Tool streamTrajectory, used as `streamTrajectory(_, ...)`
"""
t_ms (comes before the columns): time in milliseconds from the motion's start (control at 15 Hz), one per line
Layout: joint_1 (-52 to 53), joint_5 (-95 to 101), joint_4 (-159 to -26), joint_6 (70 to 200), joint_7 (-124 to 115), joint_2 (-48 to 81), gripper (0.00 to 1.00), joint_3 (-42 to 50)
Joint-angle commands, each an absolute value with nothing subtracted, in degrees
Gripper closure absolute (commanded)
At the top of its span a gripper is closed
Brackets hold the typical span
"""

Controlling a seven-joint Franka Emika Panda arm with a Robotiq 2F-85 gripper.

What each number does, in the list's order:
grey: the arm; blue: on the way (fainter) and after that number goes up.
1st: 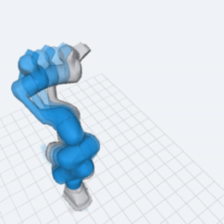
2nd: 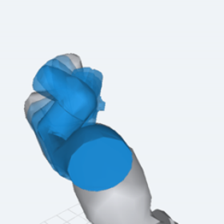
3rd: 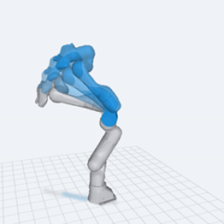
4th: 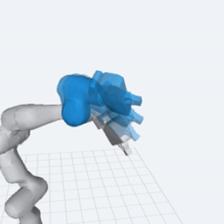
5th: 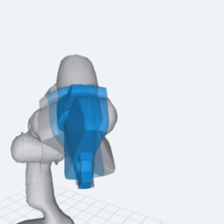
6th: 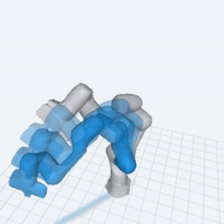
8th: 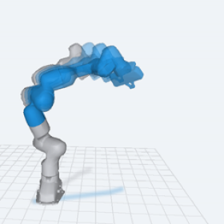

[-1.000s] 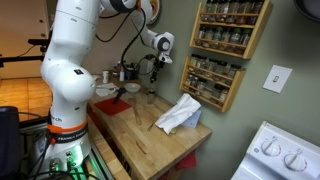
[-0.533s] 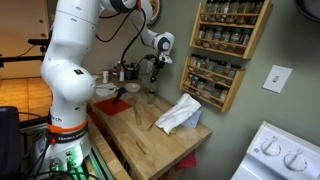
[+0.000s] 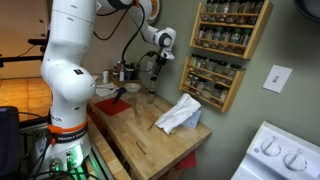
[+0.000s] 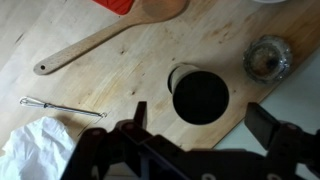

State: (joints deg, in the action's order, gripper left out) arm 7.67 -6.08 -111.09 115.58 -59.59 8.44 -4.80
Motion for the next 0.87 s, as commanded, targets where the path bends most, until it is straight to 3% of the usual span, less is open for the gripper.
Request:
streamTrajectory(0, 7.2, -5.7, -114.6, 112.5, -59.8, -1.1, 0.0, -4.3)
streamTrajectory(400, 5.5, -1.7, -114.9, 106.6, -60.5, -13.5, 0.0, -5.6)
streamTrajectory(467, 5.3, -3.8, -112.1, 107.4, -59.5, -9.3, 0.0, -5.6)
streamTrajectory(800, 4.9, -3.1, -113.6, 106.5, -59.4, -13.0, 0.0, -6.1)
